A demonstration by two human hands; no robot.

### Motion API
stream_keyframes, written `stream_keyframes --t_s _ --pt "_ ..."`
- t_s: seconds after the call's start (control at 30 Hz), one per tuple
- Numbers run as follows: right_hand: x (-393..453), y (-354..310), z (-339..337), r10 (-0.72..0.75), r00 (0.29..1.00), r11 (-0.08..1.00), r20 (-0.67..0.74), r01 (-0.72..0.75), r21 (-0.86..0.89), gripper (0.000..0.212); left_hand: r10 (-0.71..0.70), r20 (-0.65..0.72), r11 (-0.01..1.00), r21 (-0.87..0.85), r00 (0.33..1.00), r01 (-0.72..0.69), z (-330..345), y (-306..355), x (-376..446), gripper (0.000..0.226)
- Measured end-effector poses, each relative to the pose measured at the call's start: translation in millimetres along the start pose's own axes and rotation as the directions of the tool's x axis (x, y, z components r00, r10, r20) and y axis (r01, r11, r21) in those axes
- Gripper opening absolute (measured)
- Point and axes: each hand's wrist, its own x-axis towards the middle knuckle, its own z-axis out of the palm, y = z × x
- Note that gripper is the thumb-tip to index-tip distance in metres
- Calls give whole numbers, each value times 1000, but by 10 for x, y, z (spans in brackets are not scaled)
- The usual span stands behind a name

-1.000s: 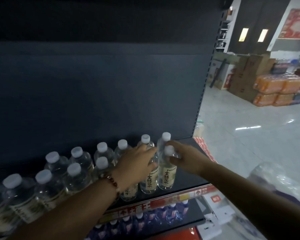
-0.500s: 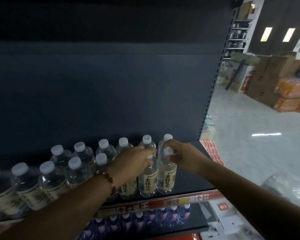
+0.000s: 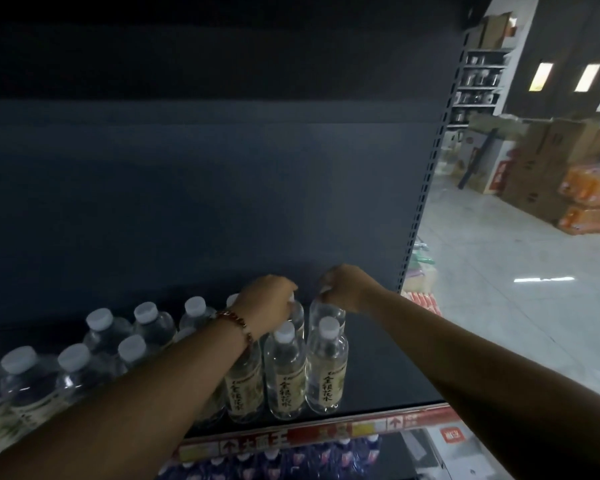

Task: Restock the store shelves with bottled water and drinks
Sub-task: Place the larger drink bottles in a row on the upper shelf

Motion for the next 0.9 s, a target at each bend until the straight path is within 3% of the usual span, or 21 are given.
stream_keyframes --t_s 0.23,0.4,0.57,0.67,0.77,0.83,0.9 --pt "-26 -17 39 -148 989 985 5 148 -86 27 -25 26 996 -81 999 27 -18 -82 5 43" --pt "-75 1 31 -175 984 980 19 176 -90 33 43 13 997 -69 999 -42 61 -128 -40 40" --pt "-208 -16 -21 -111 993 989 39 114 -98 33 123 49 990 -75 991 -119 11 -154 -124 46" --pt "-342 0 28 -47 999 998 10 47 38 31 179 57 984 17 982 -180 -58 -97 -330 53" --pt "-629 74 74 -15 994 996 -110 25 88 39 382 -31 913 166 923 -373 -20 0 -677 60" --pt "-983 125 117 -43 977 999 -208 41 -13 42 519 -90 851 151 850 -504 116 58 -896 60" --pt "-1457 156 233 15 971 992 -237 -44 -121 51 620 -109 784 89 777 -614 347 97 -1095 55"
